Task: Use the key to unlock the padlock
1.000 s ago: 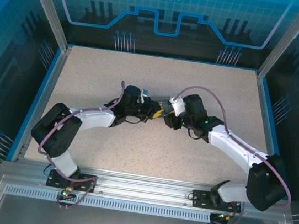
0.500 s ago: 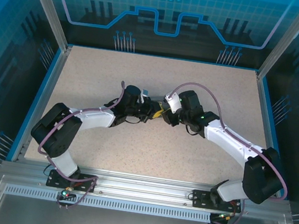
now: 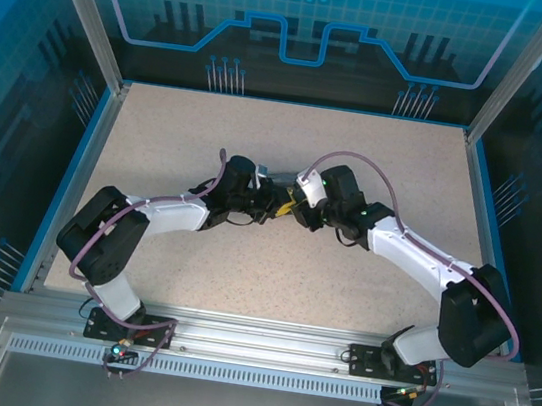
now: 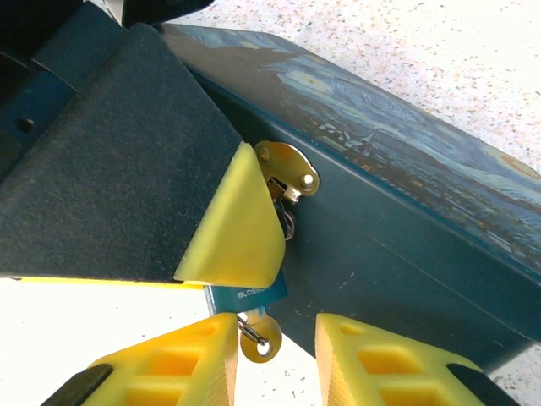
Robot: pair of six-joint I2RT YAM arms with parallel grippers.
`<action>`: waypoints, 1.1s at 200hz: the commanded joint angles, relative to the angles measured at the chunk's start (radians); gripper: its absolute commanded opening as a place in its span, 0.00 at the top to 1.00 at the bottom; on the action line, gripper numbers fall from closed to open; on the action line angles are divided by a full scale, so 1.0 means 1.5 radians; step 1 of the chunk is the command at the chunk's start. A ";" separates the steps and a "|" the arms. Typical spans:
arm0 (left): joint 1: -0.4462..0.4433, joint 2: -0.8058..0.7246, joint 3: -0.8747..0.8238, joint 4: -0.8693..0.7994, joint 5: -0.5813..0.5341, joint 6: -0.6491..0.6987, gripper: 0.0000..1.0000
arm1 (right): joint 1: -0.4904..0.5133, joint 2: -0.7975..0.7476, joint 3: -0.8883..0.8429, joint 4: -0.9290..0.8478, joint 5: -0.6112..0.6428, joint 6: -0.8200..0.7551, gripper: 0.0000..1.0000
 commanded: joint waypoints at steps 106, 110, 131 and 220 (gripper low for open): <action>0.009 0.000 0.029 -0.006 0.011 0.014 1.00 | 0.018 -0.015 -0.024 -0.004 -0.013 0.005 0.69; 0.009 0.000 0.029 -0.006 0.011 0.015 1.00 | 0.019 -0.012 -0.024 -0.004 -0.015 0.004 0.70; 0.010 0.000 0.029 -0.006 0.012 0.015 1.00 | 0.020 0.000 -0.019 -0.002 -0.017 0.004 0.70; 0.011 -0.002 0.026 -0.006 0.014 0.015 1.00 | 0.021 0.034 0.021 0.011 -0.009 -0.007 0.73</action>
